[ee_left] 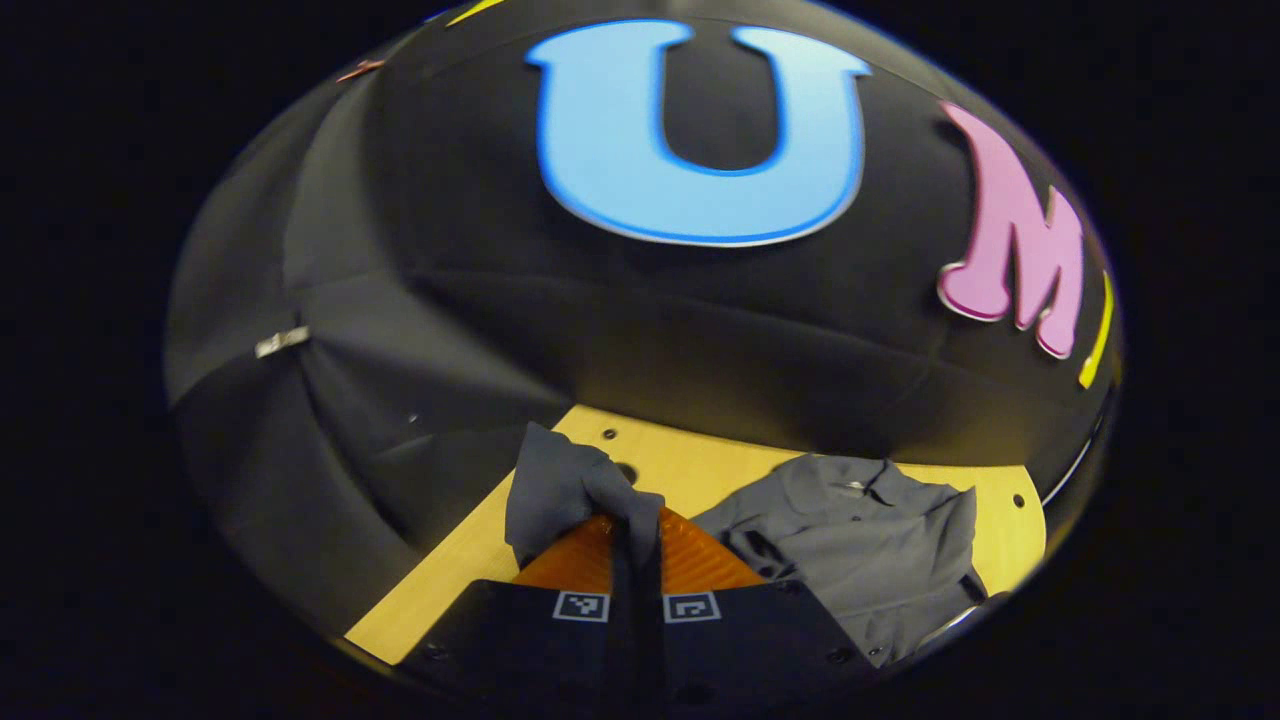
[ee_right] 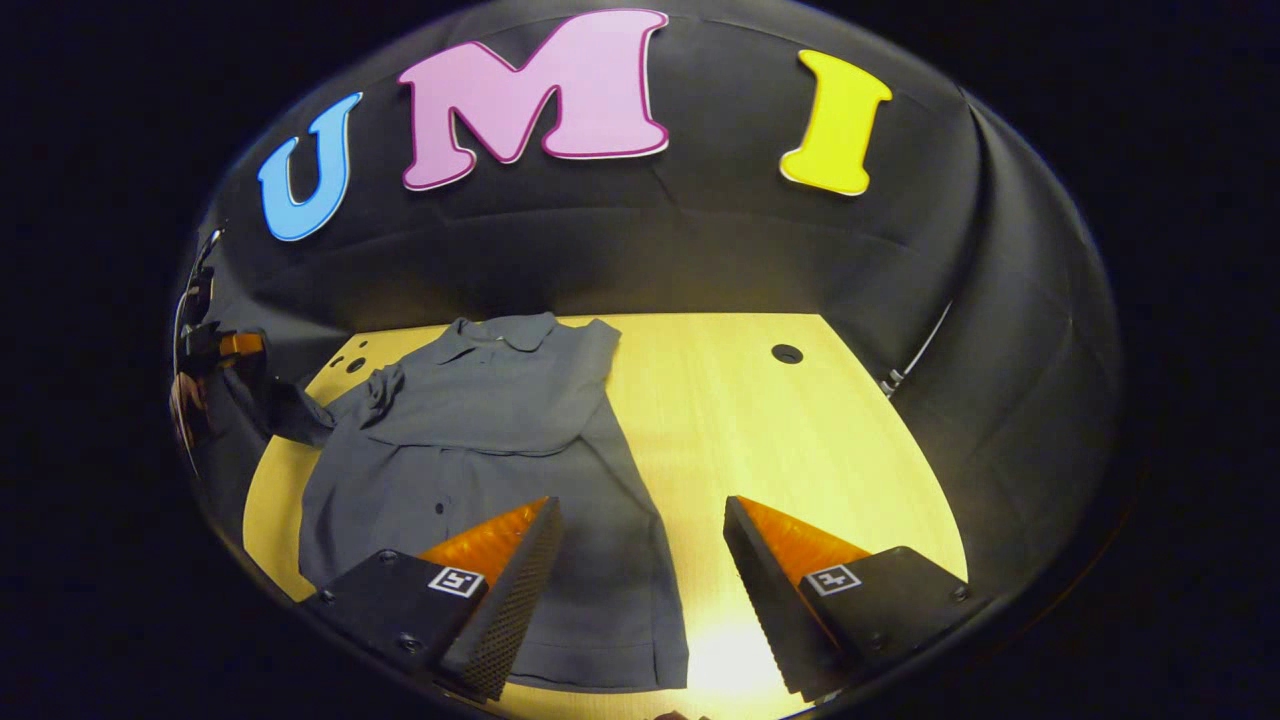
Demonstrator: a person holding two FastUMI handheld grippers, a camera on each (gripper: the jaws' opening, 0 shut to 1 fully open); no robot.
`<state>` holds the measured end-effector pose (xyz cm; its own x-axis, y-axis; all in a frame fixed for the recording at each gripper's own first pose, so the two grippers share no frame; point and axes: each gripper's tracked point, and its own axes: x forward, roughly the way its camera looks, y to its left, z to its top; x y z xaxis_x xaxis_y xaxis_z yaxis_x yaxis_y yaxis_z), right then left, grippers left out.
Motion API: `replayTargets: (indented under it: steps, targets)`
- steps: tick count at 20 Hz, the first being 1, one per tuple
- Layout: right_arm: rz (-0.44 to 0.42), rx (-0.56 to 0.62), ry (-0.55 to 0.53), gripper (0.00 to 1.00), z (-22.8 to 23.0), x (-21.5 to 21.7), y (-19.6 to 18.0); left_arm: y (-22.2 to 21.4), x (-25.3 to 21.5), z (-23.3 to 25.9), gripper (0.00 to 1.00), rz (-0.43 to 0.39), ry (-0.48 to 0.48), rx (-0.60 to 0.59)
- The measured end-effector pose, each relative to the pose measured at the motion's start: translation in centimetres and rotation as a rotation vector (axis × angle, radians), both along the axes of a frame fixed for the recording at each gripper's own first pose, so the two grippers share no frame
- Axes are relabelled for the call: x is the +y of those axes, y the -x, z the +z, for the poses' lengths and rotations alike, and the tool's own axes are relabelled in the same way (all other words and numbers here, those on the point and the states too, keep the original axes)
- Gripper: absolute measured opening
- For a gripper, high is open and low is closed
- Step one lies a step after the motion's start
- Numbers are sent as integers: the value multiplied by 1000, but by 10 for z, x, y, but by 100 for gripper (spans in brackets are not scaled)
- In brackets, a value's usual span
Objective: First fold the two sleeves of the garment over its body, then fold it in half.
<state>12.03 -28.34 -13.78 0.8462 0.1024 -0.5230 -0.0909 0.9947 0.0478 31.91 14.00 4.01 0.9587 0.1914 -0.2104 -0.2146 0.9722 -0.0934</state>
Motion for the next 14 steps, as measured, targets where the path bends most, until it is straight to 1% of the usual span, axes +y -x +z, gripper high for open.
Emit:
replayTargets:
  steps: [2, 4, 7, 10, 12, 14]
  targets:
    - [-24, 10, -14, 100, -4, -11, 3, -18, -43, 9, 5, -69, -36, 6]
    - [-47, 22, -22, 100, -9, -22, 4, -31, -86, 12, 5, -135, -95, 25]
    - [-77, 36, -30, 100, -15, -42, 4, -49, -167, 14, 5, -263, -119, 21]
    - [-110, 44, -36, 100, -18, -62, 2, -60, -232, 6, 5, -360, -202, 41]
    - [-128, 48, -35, 100, -22, -76, 1, -64, -281, 3, 5, -430, -221, 42]
    - [-151, 57, -29, 100, -27, -92, 1, -64, -320, -6, 5, -486, -217, 49]
